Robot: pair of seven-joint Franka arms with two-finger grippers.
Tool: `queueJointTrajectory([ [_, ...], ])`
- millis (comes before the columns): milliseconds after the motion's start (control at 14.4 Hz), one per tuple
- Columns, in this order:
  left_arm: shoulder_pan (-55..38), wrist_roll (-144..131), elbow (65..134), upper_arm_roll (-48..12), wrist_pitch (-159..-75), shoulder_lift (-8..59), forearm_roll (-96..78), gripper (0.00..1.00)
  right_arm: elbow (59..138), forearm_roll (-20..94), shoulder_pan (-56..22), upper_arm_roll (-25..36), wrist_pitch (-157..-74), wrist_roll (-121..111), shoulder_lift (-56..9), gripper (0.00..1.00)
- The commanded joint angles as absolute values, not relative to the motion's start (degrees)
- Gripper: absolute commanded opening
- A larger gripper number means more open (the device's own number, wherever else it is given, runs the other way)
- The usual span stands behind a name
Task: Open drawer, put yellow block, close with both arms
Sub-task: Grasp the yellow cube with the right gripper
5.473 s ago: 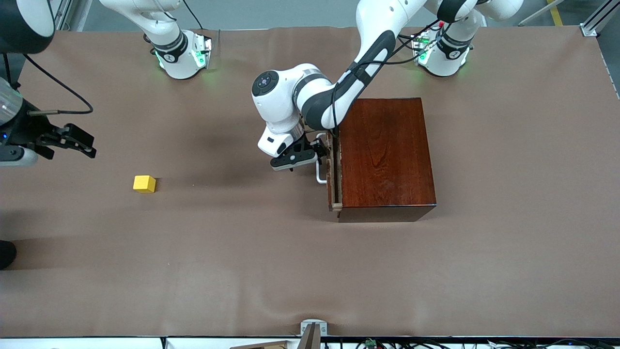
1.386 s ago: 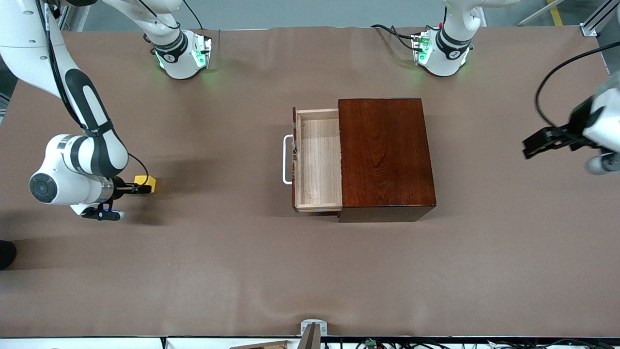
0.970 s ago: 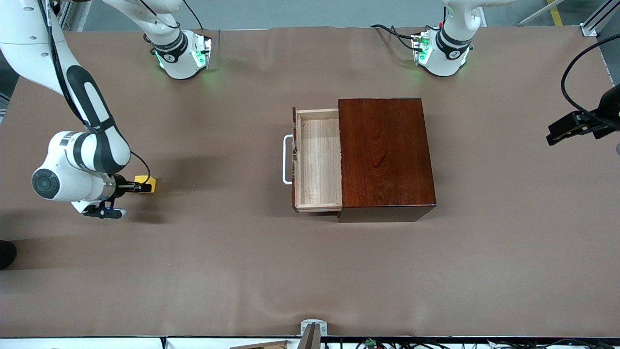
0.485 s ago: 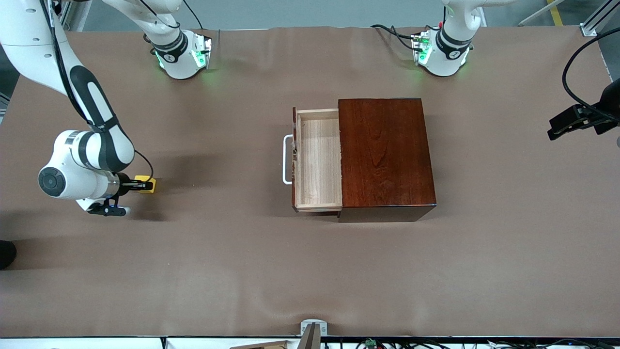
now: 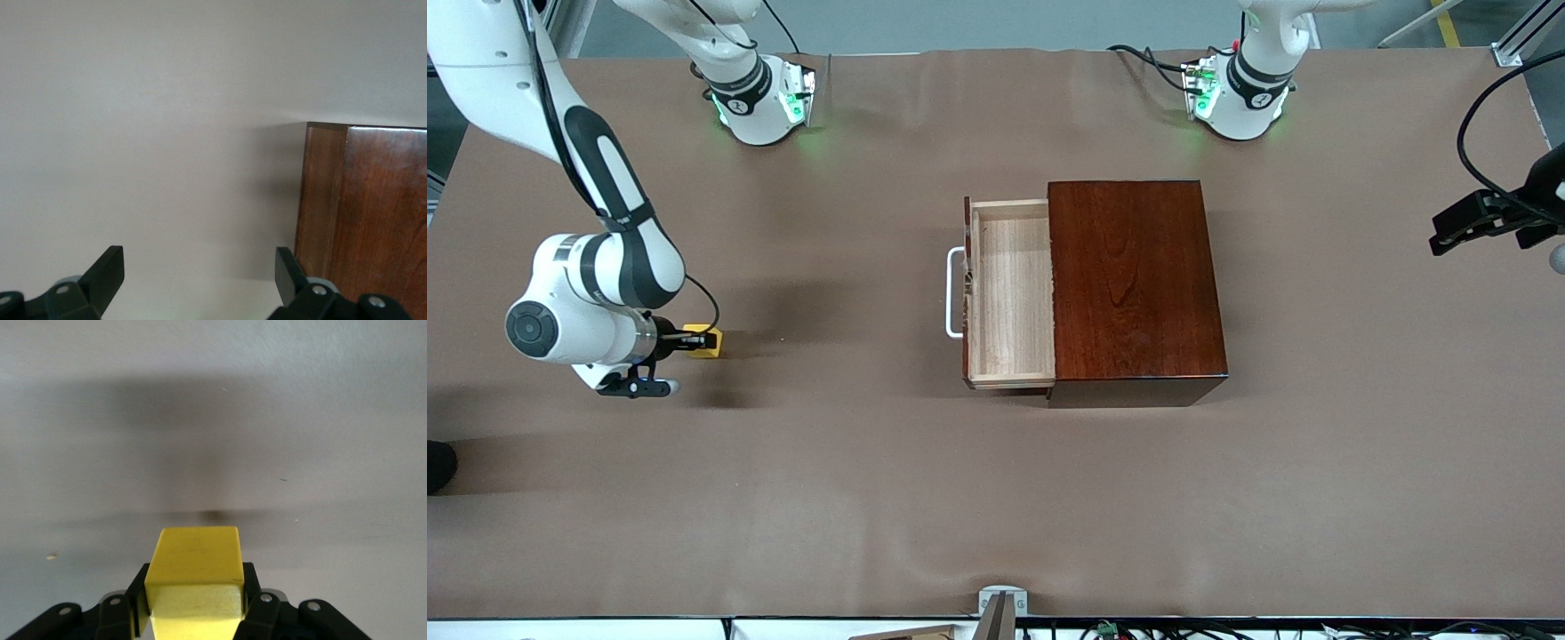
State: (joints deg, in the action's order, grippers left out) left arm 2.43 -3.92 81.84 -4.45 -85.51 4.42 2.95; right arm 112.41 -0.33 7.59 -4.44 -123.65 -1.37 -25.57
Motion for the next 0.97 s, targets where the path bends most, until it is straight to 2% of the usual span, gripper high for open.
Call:
queueJointTrajectory([
  [0,2.7,-2.8,83.5,-7.1,-86.0,2.5,1.9,1.0,110.5,1.1,6.9,-4.6,-119.0,0.1,-21.8,0.0],
  [485,3.5,-2.5,86.8,-9.0,-91.4,2.9,1.4,1.0,101.5,3.5,6.2,-5.4,-103.3,4.3,-18.2,0.0],
  [901,4.0,-2.0,86.3,-8.9,-91.8,3.2,1.9,1.0,100.8,3.6,2.6,-5.4,-96.2,16.6,-11.3,0.0],
])
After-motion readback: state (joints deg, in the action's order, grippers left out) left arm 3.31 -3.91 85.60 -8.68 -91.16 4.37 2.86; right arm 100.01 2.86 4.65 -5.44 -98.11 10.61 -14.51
